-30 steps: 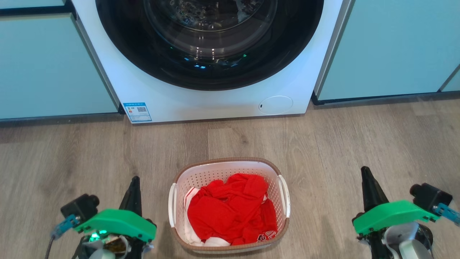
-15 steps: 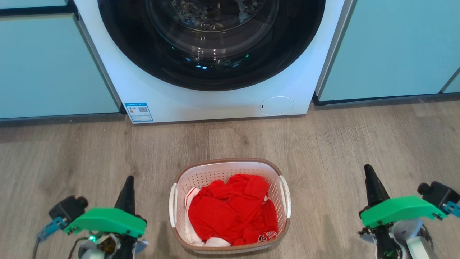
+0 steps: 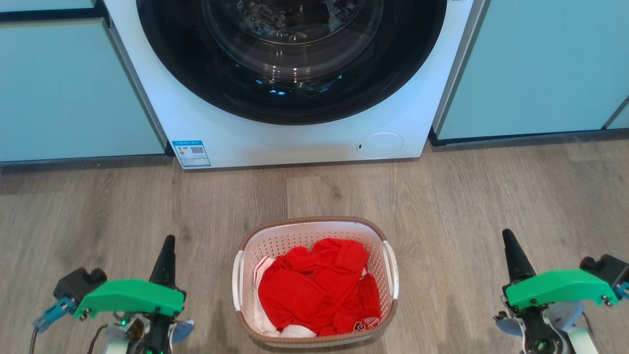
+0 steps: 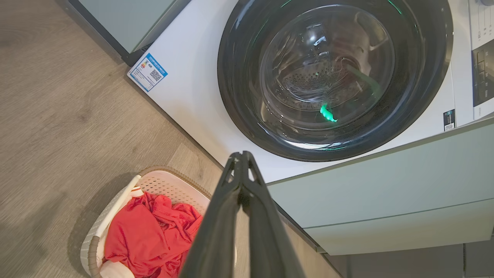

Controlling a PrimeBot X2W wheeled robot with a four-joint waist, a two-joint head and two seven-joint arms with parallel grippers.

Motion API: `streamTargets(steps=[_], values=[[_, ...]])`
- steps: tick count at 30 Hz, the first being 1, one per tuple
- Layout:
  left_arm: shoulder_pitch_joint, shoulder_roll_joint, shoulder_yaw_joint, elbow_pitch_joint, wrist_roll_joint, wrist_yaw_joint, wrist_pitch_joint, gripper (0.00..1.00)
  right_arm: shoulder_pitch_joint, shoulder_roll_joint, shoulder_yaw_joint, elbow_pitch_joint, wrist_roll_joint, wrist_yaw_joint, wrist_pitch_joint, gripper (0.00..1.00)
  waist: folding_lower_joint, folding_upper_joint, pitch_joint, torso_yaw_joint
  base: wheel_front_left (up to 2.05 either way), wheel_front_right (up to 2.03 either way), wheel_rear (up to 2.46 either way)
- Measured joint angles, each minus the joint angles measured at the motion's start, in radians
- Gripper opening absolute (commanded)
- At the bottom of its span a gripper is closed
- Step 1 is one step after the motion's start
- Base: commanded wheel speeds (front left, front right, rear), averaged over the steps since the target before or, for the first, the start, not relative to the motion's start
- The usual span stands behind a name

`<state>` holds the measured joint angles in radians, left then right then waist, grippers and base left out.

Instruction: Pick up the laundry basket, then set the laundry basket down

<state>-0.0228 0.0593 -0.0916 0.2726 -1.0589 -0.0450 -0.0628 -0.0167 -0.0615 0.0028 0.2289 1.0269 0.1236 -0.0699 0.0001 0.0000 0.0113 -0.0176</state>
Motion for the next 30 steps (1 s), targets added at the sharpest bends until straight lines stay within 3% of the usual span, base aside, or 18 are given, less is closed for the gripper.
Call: streamTargets(steps=[30], values=[[-0.007, 0.0, 0.075, 0.001, -0.325, -0.044, 0.083, 0.0, -0.022, -0.001, -0.051, 0.023, 0.347, 0.0, 0.084, 0.0, 0.0, 0.0, -0.005, 0.01, 0.0, 0.0, 0.0]])
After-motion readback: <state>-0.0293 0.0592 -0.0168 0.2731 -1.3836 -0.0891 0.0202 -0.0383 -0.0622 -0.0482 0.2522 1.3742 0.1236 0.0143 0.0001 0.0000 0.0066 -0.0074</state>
